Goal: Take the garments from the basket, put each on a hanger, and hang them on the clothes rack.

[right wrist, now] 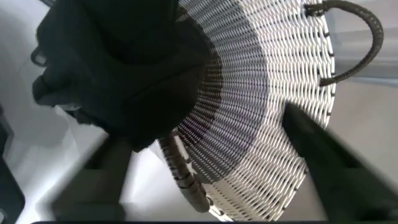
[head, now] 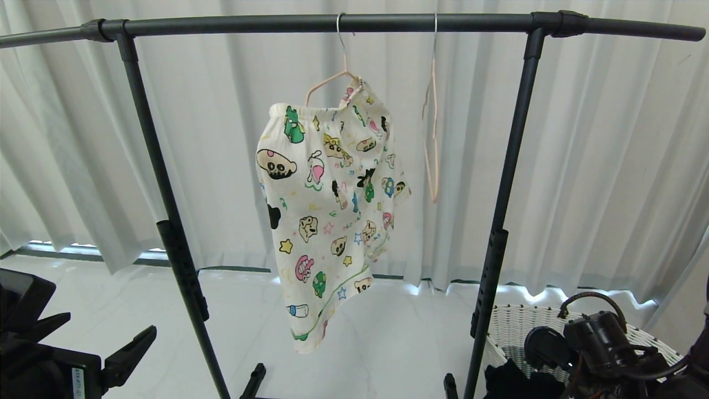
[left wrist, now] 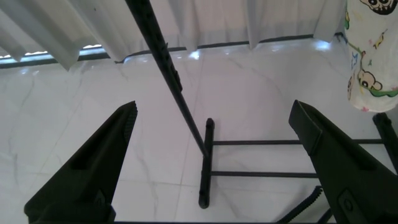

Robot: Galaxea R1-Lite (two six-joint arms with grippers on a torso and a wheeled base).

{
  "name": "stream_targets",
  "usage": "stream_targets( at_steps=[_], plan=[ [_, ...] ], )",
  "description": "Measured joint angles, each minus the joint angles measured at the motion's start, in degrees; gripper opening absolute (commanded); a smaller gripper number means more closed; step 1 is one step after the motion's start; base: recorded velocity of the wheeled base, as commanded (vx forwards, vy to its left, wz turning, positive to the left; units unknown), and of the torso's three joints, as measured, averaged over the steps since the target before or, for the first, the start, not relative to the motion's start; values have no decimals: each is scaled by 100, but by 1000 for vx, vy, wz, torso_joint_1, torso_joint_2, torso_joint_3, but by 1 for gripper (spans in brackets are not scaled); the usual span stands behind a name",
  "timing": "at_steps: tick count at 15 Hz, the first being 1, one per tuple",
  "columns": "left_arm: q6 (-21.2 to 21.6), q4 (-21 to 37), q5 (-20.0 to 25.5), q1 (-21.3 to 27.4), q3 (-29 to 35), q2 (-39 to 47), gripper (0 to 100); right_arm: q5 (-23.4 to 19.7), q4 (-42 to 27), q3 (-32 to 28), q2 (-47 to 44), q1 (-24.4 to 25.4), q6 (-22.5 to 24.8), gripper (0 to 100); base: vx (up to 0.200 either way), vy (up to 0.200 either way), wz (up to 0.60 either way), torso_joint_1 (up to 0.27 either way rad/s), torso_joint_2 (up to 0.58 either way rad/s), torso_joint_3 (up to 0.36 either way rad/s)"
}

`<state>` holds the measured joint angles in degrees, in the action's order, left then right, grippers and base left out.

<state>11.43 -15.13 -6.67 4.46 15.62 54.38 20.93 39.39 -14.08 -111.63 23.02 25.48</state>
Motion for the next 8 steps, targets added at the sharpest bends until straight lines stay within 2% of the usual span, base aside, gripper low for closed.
stream_targets(
  at_steps=[5, 7, 8],
  plan=[
    [24, 5, 0, 0, -27, 0, 100, -9, 183, -20, 199, -9, 2, 0, 0, 0, 0, 0, 0, 0],
    [50, 2, 2, 11, -35, 0, 100, -9, -193, -124, 524, -11, 6, 0, 0, 0, 0, 0, 0, 0],
    [96, 2, 0, 11, -44, 0, 100, -11, -742, -286, 772, -11, 6, 0, 0, 0, 0, 0, 0, 0]
  ],
)
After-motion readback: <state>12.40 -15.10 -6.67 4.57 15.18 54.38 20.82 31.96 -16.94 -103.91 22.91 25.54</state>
